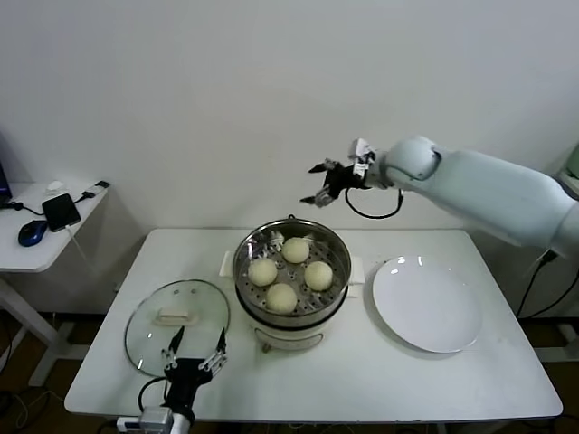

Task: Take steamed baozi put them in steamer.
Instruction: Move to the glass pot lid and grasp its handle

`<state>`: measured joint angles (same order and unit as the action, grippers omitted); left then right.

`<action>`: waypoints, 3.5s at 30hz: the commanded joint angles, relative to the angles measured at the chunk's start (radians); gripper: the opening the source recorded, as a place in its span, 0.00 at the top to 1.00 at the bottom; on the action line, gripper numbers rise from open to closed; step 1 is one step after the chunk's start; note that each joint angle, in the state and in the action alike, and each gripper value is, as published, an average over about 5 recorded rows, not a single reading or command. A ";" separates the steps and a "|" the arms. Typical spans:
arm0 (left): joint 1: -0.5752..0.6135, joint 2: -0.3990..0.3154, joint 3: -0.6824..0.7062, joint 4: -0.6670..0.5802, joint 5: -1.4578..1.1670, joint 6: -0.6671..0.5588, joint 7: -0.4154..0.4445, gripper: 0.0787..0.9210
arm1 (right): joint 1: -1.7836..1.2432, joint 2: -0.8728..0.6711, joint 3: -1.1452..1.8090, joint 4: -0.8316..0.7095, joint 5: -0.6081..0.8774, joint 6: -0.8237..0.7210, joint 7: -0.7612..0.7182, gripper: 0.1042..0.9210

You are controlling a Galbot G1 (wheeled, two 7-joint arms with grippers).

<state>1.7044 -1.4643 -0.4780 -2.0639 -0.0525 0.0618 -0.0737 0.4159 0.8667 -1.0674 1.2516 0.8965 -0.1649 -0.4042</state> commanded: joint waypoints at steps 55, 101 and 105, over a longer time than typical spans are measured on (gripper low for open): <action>-0.188 0.201 -0.088 0.592 1.376 -0.098 -0.474 0.12 | -1.820 0.436 1.694 0.264 -0.577 0.378 0.272 0.12; -0.407 0.223 -0.020 0.730 1.344 -0.024 -0.359 0.71 | -1.860 0.441 1.715 0.303 -0.618 0.377 0.244 0.12; -0.410 0.217 -0.021 0.737 1.343 -0.018 -0.357 0.84 | -1.860 0.441 1.716 0.308 -0.617 0.377 0.243 0.12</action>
<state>1.3043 -1.2570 -0.5052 -1.3448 1.2876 0.0419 -0.4327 -1.4437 1.3080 0.6464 1.5563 0.2803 0.2119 -0.1603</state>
